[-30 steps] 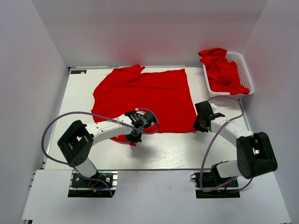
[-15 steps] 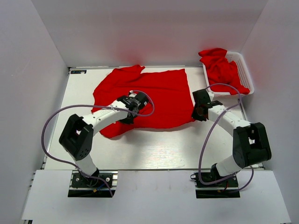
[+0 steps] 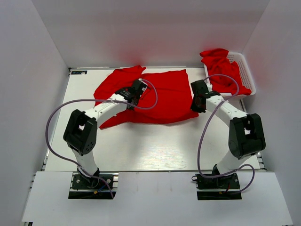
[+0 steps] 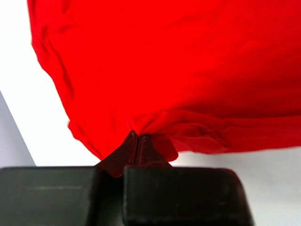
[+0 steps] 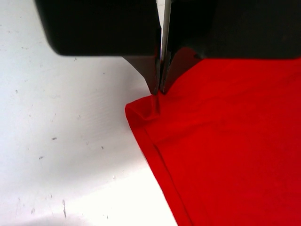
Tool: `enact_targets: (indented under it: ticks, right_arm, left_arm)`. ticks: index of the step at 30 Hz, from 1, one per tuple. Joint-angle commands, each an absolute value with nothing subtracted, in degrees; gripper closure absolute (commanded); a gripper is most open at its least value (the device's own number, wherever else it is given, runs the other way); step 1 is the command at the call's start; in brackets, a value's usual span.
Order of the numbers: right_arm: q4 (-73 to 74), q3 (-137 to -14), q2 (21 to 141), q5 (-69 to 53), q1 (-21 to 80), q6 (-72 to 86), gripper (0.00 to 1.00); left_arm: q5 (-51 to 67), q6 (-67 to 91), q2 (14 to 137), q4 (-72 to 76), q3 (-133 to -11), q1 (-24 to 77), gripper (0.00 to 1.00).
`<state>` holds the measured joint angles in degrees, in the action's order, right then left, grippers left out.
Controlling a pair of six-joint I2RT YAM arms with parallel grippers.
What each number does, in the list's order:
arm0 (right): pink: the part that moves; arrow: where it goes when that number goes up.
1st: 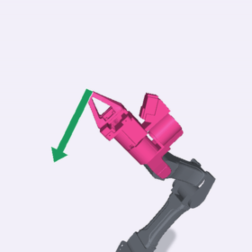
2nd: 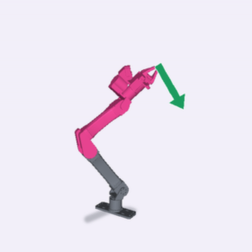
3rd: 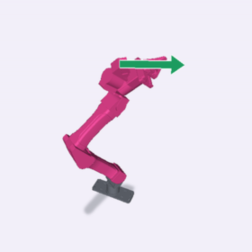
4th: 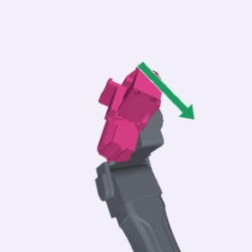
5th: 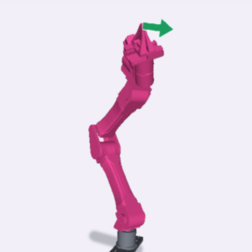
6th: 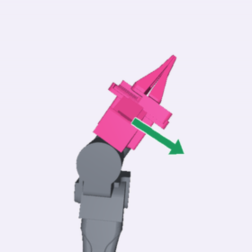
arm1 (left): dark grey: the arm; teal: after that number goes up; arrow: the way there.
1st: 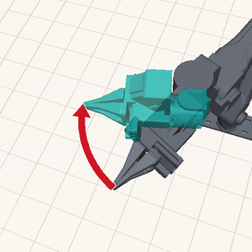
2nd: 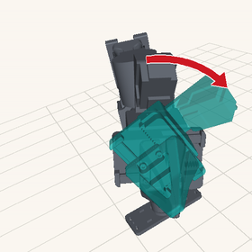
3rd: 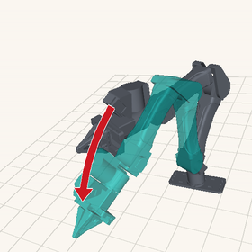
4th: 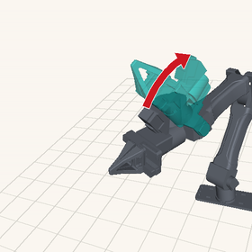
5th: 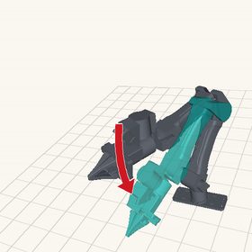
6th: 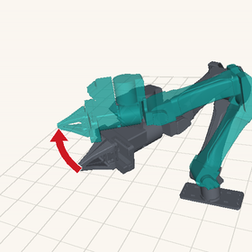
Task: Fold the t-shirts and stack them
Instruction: Fold the flattened tshirt in 1/3 of the way
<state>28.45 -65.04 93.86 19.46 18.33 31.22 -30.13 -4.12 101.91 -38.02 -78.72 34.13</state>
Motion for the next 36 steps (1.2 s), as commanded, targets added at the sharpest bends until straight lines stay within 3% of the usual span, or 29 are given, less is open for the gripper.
enact_targets:
  ticks: [1,13,36]
  right_arm:
    - [30.14,-69.86,95.09,21.36,17.93,29.88,1.0]
    - [33.22,-80.32,102.83,23.73,16.44,26.63,1.0]
    - [33.31,-97.12,116.98,17.84,13.54,20.57,1.0]
  left_arm:
    - [-29.97,-11.42,101.6,-33.58,-81.39,32.09,1.0]
    - [-24.17,-22.32,103.88,-27.77,-81.39,28.21,1.0]
    - [-16.35,-28.82,108.37,-17.85,-82.44,23.29,1.0]
